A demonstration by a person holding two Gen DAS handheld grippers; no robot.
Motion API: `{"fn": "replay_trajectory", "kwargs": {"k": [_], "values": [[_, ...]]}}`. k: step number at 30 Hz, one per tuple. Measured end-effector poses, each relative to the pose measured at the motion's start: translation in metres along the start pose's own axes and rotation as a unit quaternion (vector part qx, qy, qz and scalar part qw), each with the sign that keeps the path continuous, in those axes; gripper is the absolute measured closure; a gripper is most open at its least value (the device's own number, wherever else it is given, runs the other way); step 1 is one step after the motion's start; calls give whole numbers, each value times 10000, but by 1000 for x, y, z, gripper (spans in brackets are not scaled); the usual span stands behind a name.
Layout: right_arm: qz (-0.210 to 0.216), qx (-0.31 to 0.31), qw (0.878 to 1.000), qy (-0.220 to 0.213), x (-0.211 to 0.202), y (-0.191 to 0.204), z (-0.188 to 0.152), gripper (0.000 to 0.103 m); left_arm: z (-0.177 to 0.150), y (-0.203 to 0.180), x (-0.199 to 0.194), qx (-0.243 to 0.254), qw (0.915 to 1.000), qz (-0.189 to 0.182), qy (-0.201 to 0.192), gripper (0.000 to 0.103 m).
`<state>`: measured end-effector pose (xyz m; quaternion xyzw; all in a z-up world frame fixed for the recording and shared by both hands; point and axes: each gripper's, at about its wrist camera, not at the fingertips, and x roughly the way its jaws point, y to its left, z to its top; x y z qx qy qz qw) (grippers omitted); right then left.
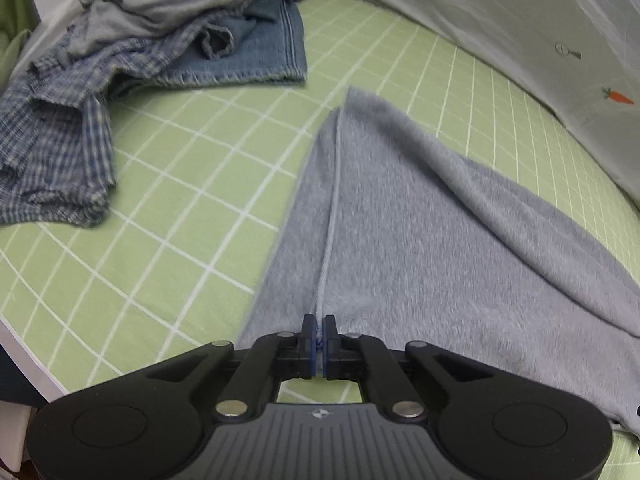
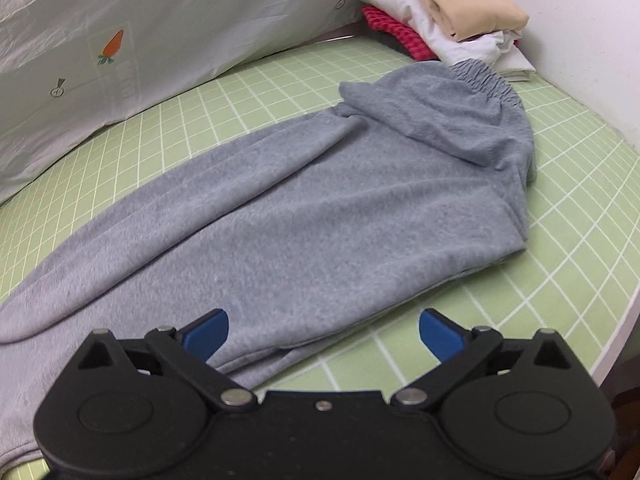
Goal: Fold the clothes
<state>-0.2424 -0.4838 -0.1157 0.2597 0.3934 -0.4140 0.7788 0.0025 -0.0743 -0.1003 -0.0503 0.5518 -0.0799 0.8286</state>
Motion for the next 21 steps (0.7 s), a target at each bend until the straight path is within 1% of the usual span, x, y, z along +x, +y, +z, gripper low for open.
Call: {"fn": "replay_trajectory", "kwargs": {"k": [2, 4, 6, 7, 9, 10, 11, 12, 13, 14, 15, 16, 18, 19, 21], "values": [[31, -49, 10000, 18, 1, 5, 0, 0, 4, 11, -12, -210, 9996, 4, -205, 100], [94, -112, 9999, 15, 1, 8, 2, 0, 6, 22, -17, -430, 9987, 59, -276, 100], [148, -181, 9997, 58, 3, 9, 4, 0, 4, 28, -12, -536, 9981, 286, -134, 99], [175, -215, 9996, 81, 5, 10, 5, 0, 3, 30, -8, -578, 9975, 415, -44, 96], [256, -338, 9990, 134, 8, 11, 8, 0, 0, 31, -8, -686, 9958, 613, 5, 94], [300, -415, 9986, 146, 8, 13, 9, 0, -2, 30, -11, -713, 9953, 660, -18, 84], [344, -493, 9981, 157, 9, 14, 10, 0, -2, 29, -13, -728, 9950, 674, -63, 77], [386, -620, 9972, 156, 10, 16, 12, 0, -1, 25, -15, -708, 9951, 671, -126, 63], [421, -733, 9963, 157, 12, 18, 13, 0, 1, 20, -17, -674, 9953, 668, -194, 53], [469, -853, 9951, 169, 14, 20, 15, 0, 2, 14, -19, -639, 9954, 664, -262, 48], [537, -946, 9939, 198, 17, 22, 17, 0, 4, 6, -19, -545, 9960, 648, -295, 38], [608, -1036, 9925, 227, 20, 25, 19, 0, 6, -3, -18, -421, 9968, 617, -296, 31], [731, -1226, 9894, 257, 27, 31, 23, 0, 9, -22, -13, -211, 9978, 571, -248, 24], [793, -1322, 9877, 271, 30, 34, 25, 0, 10, -32, -9, -100, 9983, 549, -182, 22], [877, -1580, 9831, 305, 40, 43, 30, 0, 10, -51, 2, 115, 9986, 514, -6, 22]]}}
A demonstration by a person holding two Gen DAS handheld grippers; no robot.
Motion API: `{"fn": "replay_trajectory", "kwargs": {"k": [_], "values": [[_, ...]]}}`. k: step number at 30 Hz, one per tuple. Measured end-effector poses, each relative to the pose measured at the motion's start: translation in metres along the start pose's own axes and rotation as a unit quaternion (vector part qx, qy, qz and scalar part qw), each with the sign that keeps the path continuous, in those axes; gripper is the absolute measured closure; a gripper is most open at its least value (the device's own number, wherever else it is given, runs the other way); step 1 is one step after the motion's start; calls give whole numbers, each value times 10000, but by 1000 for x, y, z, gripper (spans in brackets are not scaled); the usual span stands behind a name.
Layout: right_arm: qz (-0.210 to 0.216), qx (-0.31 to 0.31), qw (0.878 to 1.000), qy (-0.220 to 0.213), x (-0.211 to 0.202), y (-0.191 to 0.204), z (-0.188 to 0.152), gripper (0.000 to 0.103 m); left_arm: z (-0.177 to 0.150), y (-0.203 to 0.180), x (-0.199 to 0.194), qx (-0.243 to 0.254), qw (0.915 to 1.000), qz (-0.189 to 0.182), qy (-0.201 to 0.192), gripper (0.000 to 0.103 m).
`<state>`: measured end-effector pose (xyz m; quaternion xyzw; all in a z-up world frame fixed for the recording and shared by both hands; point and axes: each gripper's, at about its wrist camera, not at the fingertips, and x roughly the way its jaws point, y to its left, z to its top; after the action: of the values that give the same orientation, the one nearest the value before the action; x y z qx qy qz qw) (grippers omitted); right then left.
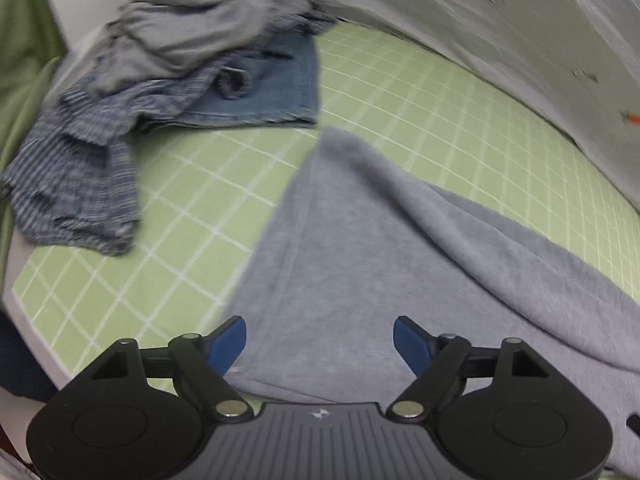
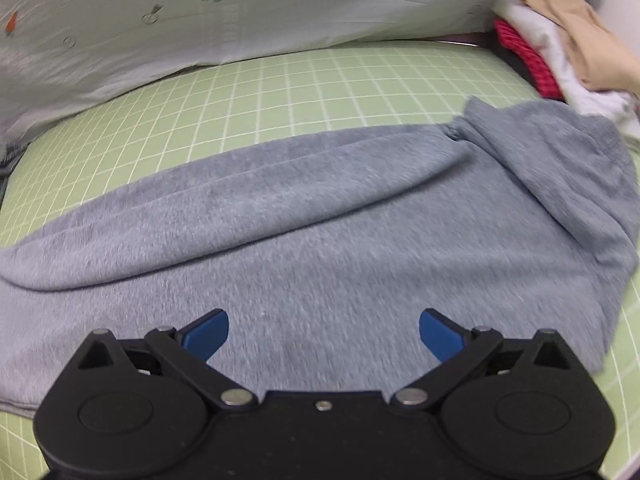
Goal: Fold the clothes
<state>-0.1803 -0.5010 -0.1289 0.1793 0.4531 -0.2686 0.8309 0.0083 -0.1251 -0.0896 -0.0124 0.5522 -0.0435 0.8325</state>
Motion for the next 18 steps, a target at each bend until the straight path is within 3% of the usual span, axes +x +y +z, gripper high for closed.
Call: {"fn": "replay_trajectory", "kwargs": {"k": [7, 10, 18], "values": [[206, -738, 9970, 107, 36, 12, 24, 0, 3, -55, 36, 548, 9974, -16, 461, 21], [376, -1057, 9936, 149, 52, 19, 32, 0, 12, -69, 48, 732, 9958, 147, 529, 21], [702, -1440, 9870, -113, 82, 39, 69, 0, 41, -78, 74, 604, 9957, 362, 609, 21]]}}
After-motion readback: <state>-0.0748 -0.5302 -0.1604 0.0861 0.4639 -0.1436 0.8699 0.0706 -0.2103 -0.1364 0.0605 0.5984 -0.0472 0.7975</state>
